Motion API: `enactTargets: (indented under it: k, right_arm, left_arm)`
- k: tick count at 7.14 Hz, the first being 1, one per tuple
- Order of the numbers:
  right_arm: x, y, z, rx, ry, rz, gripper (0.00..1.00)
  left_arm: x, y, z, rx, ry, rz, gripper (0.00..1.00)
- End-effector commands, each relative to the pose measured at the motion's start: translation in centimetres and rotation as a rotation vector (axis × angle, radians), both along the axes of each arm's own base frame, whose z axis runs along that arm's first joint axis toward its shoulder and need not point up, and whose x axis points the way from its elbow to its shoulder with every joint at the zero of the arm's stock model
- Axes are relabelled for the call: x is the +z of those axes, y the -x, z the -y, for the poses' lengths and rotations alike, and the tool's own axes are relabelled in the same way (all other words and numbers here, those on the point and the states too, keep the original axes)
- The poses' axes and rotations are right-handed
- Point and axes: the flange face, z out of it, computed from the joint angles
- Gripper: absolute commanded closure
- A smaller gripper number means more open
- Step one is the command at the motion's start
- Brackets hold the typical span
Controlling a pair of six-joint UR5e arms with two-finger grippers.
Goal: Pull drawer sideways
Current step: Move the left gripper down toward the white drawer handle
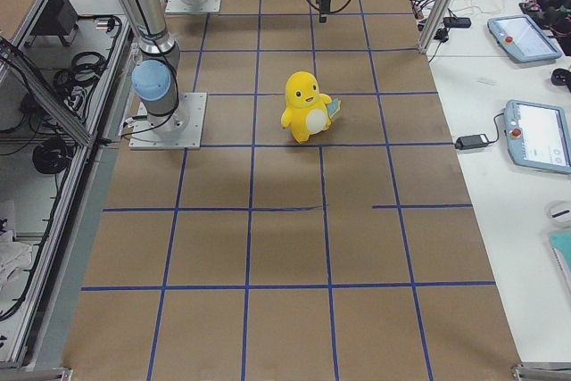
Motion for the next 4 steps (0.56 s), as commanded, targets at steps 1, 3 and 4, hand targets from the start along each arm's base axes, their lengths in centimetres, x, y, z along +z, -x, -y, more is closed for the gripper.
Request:
enactTargets:
  k: [1,3,4]
  right_arm:
    - [0.0,0.0,0.0,0.001,0.000,0.001,0.00]
    - [0.0,0.0,0.0,0.000,0.000,0.001,0.00]
    - [0.0,0.0,0.0,0.000,0.000,0.001,0.00]
  left_arm:
    - [-1.9,-0.5,0.5,0.105,-0.032,0.077,0.00]
    - [-4.8,-0.8,1.0,0.208,-0.070,0.217,0.00]
    - [-6.8,-0.7,1.4,0.264,-0.102,0.249,0.00]
